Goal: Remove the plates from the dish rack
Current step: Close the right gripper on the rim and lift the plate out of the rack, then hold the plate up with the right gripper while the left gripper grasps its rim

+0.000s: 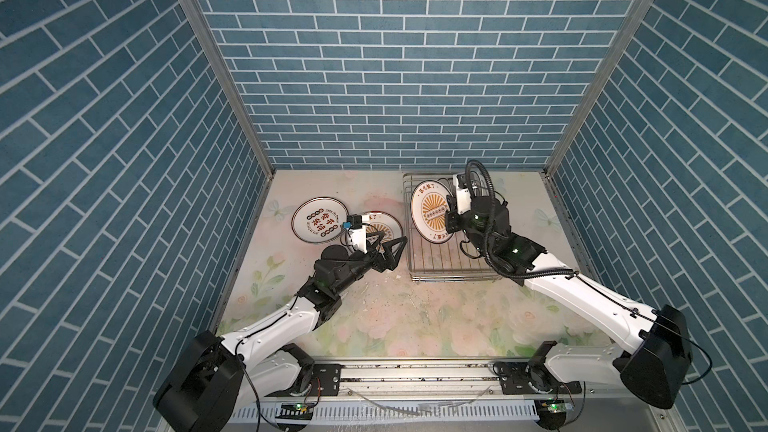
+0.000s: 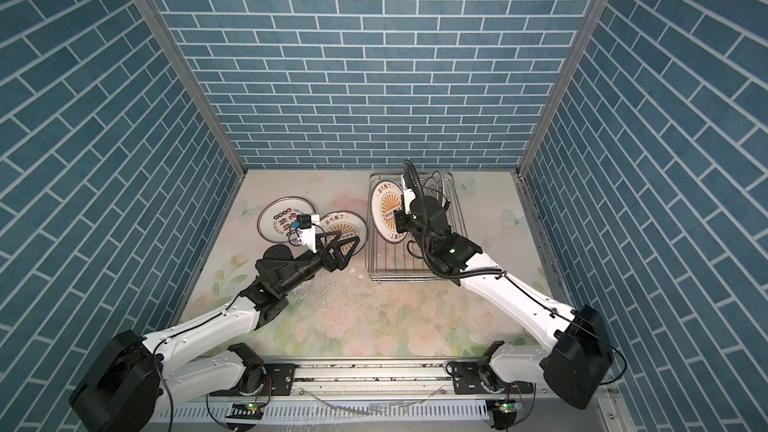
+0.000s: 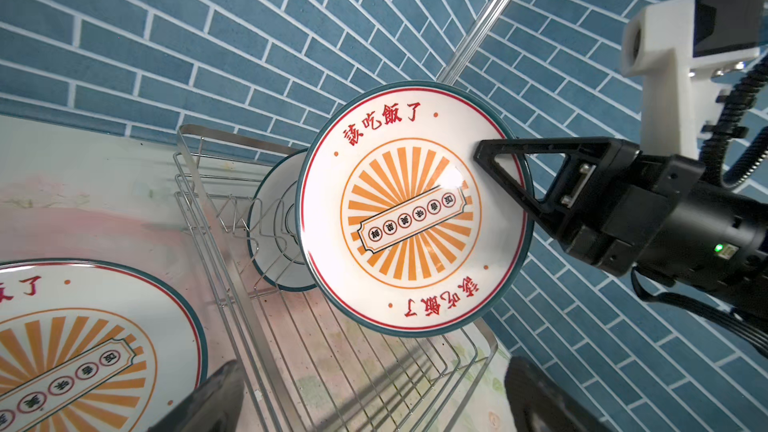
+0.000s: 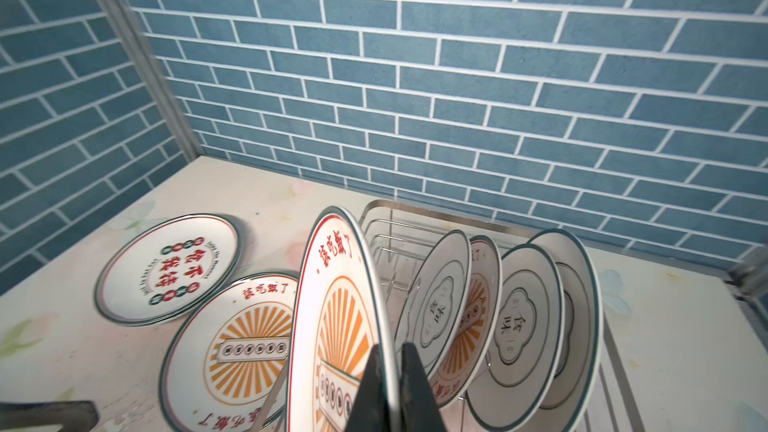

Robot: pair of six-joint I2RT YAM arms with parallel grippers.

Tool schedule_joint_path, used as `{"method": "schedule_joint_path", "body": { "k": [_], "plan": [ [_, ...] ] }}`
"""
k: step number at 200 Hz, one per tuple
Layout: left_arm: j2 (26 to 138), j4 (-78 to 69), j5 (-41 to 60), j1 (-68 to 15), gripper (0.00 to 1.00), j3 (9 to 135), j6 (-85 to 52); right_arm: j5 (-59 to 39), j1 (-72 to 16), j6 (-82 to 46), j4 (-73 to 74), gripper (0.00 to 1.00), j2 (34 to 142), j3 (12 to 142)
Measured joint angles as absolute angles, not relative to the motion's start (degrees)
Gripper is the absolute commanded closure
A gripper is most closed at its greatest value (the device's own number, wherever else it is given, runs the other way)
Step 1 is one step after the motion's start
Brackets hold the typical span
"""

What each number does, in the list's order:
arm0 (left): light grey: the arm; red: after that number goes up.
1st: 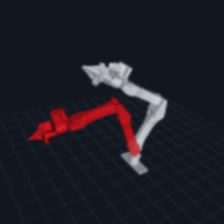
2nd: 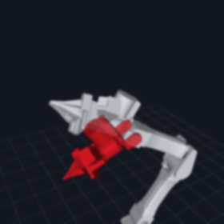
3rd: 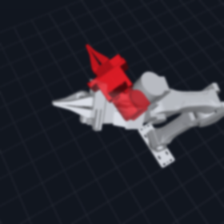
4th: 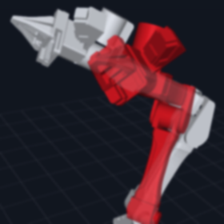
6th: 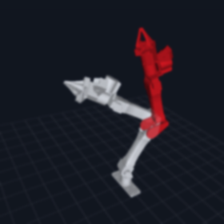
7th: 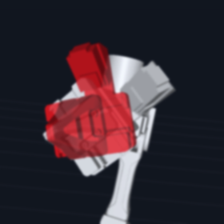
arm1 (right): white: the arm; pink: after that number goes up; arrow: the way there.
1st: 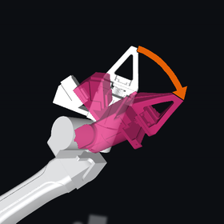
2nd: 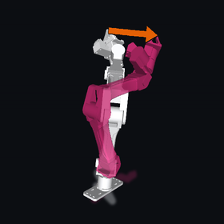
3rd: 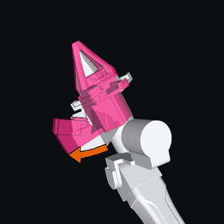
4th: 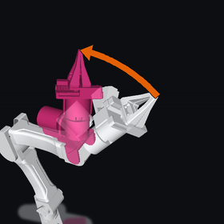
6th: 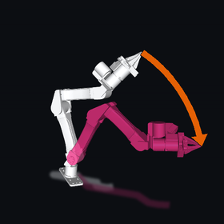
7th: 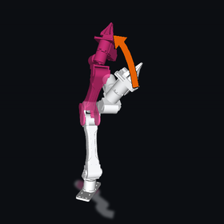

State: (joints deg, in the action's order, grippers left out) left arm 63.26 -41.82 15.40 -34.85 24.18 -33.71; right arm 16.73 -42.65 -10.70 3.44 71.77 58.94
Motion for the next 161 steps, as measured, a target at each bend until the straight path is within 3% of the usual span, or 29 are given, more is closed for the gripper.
{"method": "schedule_joint_path", "body": {
  "k": [114, 135, 161],
  "plan": [
    [68.8, -44.7, 18.7, -36.3, 0.03, 27.0, -35.8, -24.4, -23.5, -28.3, 23.7, 1.00, 65.6, 41.4],
    [68.8, -44.5, 18.1, -37.6, 0.11, 27.6, -35.9, -29.1, -22.8, -30.7, 27.7, 1.00, 65.6, 40.5],
    [68.8, -44.4, 17.9, -38.7, 0.31, 28.4, -36.3, -32.4, -22.6, -32.2, 30.6, 1.00, 64.8, 39.7]
  ]
}}
